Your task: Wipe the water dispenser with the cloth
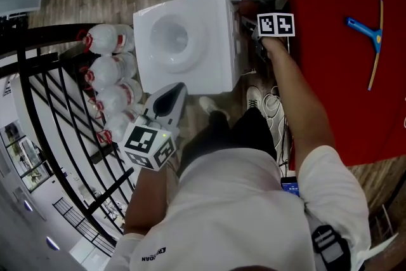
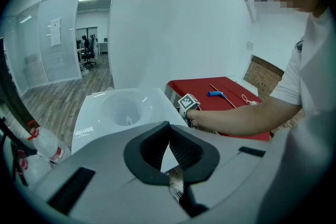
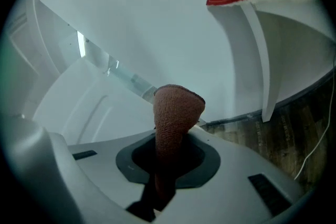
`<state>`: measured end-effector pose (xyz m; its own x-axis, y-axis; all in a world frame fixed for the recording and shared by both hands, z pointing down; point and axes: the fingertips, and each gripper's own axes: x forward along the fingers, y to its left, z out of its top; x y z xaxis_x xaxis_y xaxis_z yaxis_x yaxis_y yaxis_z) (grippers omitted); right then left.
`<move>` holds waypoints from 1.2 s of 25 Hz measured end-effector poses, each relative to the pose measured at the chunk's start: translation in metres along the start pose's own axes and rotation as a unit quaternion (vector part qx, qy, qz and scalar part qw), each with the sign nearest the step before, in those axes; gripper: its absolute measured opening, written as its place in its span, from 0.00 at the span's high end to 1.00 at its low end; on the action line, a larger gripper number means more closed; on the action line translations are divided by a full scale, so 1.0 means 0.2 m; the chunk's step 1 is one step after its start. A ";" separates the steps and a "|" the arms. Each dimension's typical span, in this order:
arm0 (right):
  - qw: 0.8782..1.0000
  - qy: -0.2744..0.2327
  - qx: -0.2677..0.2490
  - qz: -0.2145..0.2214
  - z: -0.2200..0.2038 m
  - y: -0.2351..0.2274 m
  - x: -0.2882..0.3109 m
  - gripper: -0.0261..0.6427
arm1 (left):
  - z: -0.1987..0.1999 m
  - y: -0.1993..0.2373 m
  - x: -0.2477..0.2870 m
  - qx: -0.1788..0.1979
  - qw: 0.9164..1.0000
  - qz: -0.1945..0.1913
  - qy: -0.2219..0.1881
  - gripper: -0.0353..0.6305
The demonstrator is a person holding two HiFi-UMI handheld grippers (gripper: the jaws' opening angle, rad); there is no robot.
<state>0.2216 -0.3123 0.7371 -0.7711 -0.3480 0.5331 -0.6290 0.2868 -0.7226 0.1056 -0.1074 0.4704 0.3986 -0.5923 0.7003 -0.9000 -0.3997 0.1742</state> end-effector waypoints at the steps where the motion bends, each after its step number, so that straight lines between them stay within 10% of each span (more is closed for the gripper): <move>1: 1.000 0.006 0.002 -0.005 -0.02 -0.03 0.03 0.88 | 0.00 0.01 -0.01 -0.002 1.000 0.003 0.001 0.96; 20: 0.989 0.059 0.110 -0.079 -0.32 -0.48 0.34 0.88 | -0.02 0.05 -0.07 -0.009 1.000 0.022 0.002 0.96; 30: 0.995 0.038 0.049 -0.076 -0.19 -0.34 0.13 0.88 | 0.01 0.06 -0.09 -0.018 0.999 0.021 -0.018 0.96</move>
<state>0.2405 -0.3068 0.8173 -0.6758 -0.3116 0.6680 -0.7288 0.1469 -0.6688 0.0872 -0.1033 0.4573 0.3663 -0.6334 0.6816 -0.9215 -0.3488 0.1710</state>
